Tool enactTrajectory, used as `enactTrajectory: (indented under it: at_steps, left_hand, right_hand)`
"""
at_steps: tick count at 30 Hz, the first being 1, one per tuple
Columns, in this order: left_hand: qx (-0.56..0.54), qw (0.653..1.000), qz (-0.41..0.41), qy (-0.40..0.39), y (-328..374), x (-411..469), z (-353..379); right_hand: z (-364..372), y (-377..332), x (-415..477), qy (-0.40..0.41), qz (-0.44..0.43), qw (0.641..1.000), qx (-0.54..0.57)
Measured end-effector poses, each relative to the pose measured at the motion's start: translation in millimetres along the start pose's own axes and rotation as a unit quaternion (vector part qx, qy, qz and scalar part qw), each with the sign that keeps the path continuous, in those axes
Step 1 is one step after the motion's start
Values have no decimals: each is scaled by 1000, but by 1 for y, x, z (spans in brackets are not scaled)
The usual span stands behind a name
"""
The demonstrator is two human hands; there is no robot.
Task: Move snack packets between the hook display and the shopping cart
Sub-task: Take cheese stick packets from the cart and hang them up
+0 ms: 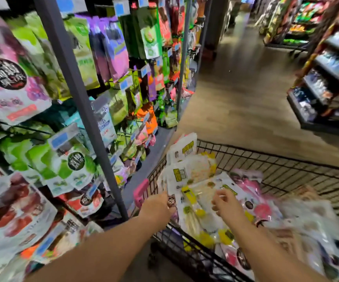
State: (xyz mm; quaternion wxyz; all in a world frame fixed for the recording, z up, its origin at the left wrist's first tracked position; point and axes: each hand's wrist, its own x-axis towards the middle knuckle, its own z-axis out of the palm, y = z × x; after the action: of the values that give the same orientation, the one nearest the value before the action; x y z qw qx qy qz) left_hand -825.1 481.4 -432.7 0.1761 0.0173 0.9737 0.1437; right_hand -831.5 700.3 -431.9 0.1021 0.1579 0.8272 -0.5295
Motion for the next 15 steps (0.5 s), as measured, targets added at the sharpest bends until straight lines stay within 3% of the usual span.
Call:
enactTrajectory:
  at_steps: [2, 3, 6, 9, 15]
  left_hand:
    - [175, 981, 81, 0, 6, -2, 10]
    - [206, 971, 118, -7, 9, -2, 11]
    - [192, 965, 159, -81, 9, 8, 11]
    - [196, 959, 128, -161, 5, 19, 15]
    - [208, 942, 120, -234, 13, 13, 11]
  right_hand:
    - [-13, 30, -4, -7, 29, 999, -25]
    - [-19, 43, -4, -7, 45, 998, -39]
    - [-31, 69, -5, -5, 75, 995, -73]
    - [-34, 85, -6, 4, 76, 992, -100]
    - [-27, 125, -7, -14, 78, 993, -91]
